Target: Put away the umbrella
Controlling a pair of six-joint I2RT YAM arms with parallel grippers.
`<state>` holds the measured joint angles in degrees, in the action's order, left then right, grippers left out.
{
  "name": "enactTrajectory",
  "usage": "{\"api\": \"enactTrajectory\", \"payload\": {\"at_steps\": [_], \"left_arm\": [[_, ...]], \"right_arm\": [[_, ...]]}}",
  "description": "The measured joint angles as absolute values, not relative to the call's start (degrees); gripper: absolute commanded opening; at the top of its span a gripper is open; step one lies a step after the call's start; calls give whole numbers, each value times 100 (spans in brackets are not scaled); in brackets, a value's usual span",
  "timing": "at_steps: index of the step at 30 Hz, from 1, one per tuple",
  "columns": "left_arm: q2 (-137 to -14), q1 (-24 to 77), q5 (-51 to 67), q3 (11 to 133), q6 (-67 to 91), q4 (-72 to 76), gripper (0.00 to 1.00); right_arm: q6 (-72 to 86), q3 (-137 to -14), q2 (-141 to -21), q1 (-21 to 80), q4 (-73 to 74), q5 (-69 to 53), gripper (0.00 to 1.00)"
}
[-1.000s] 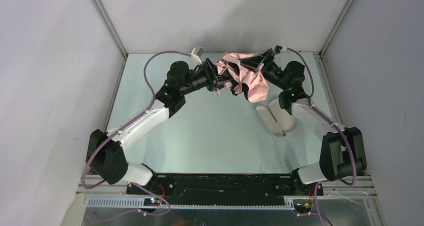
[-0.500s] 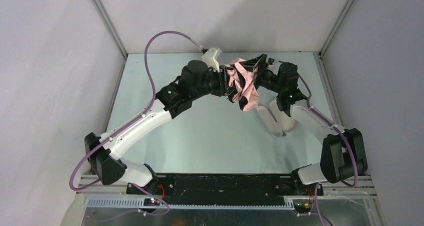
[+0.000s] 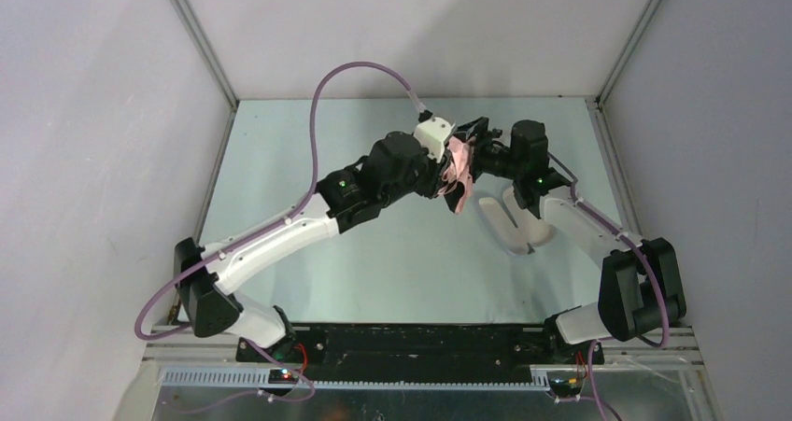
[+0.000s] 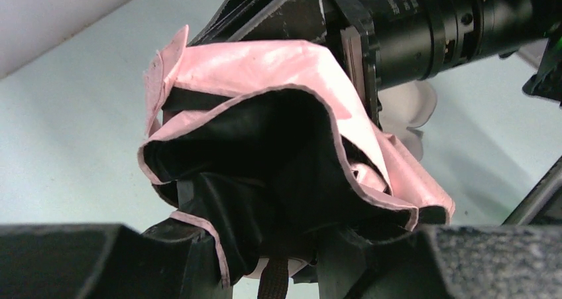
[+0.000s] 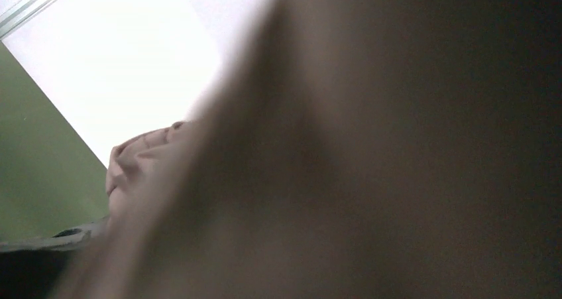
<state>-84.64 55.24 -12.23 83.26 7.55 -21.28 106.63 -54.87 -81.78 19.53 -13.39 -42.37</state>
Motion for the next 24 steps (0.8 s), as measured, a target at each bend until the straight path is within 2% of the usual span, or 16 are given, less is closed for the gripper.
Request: {"api": "enactTrajectory", "payload": {"at_steps": [3,4,5,6,8,10,11,12,13,14,15,16,18,20,24], "left_arm": [[-8232,5570,-1188,7926,362,-1743,0],[-8136,5590,-1177,7771,198,-1599,0],[-8040,5612,-1164,7638,36,-1466,0],[-7961,5634,-1164,7546,-108,-1382,0],[-7815,5708,-1127,7378,-537,-1199,0],[-7743,5819,-1212,7251,-860,-1079,7],[-7736,5854,-1258,7225,-917,-1055,22],[-7736,5883,-1315,7216,-954,-1028,30],[-7736,5898,-1345,7216,-943,-1011,45],[-7736,5907,-1367,7216,-915,-1002,52],[-7736,5920,-1385,7218,-880,-993,65],[-7736,5929,-1380,7220,-838,-996,71],[-7734,5940,-1396,7273,-587,-1085,94],[-7721,5924,-1334,7367,-226,-1269,99],[-7585,5754,-993,7450,764,-1594,100]], "right_arm": [[10720,-5487,-8178,1964,-1280,-4351,79],[10722,-5487,-8178,1977,-1260,-4401,59],[10720,-5487,-8178,1992,-1247,-4447,46],[10702,-5487,-8178,2012,-1219,-4510,23],[10704,-5485,-8173,2038,-1144,-4580,2],[10746,-5481,-8167,2047,-1050,-4654,0],[10737,-5481,-8167,2045,-1044,-4676,0],[10713,-5481,-8167,2034,-1044,-4692,0],[10691,-5481,-8162,2016,-1046,-4713,0],[10659,-5481,-8158,1994,-1059,-4729,0],[10628,-5481,-8152,1981,-1072,-4744,0],[10573,-5481,-8143,1951,-1083,-4777,0],[10409,-5478,-8130,1839,-1098,-4831,0],[10309,-5478,-8125,1645,-1219,-4779,0],[10178,-5478,-8093,1302,-1581,-4554,0]]}}
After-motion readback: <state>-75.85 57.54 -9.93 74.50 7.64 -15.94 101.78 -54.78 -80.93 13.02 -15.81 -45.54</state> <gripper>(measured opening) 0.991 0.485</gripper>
